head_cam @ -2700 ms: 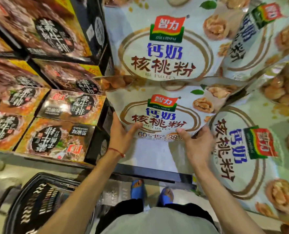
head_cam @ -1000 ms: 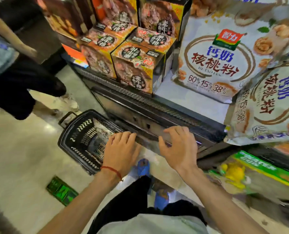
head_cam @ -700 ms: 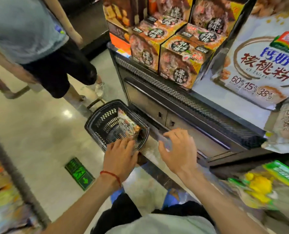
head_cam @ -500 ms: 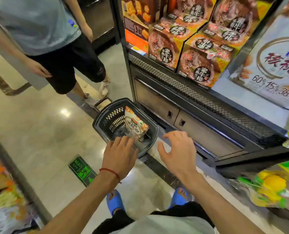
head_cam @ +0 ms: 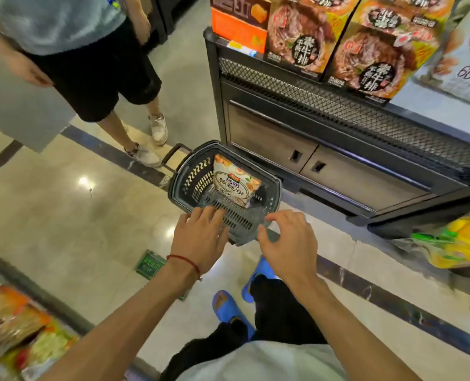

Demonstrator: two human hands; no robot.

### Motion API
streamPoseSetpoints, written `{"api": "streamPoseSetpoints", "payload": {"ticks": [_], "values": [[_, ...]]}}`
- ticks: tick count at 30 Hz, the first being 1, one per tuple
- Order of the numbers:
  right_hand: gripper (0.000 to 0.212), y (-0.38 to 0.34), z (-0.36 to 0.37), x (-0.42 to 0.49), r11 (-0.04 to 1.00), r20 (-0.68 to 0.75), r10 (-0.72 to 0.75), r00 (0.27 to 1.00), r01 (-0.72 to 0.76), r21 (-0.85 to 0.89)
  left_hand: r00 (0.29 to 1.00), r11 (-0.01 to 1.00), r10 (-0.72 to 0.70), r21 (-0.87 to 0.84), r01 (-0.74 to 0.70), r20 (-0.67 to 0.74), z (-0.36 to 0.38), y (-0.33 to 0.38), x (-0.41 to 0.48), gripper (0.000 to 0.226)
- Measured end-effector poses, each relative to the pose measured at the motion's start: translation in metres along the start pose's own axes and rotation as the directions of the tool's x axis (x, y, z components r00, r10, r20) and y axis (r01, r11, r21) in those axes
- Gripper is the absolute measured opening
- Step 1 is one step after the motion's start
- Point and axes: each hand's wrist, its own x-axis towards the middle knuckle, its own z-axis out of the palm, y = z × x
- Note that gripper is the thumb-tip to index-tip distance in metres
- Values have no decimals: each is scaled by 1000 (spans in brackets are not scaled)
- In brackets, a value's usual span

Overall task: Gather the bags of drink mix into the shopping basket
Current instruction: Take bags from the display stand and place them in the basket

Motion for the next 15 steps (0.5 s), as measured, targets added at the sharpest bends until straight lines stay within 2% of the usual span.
{"api": "streamPoseSetpoints", "payload": {"ticks": [7, 15], "values": [[28, -9, 30, 61, 999, -2, 45, 999, -45, 11, 997, 998, 33, 48, -36, 72, 5, -32, 59, 29], [23, -18, 50, 136, 992, 65, 121, 991, -123, 26, 992, 996, 43, 73, -52, 121, 3, -60, 124, 26]]}}
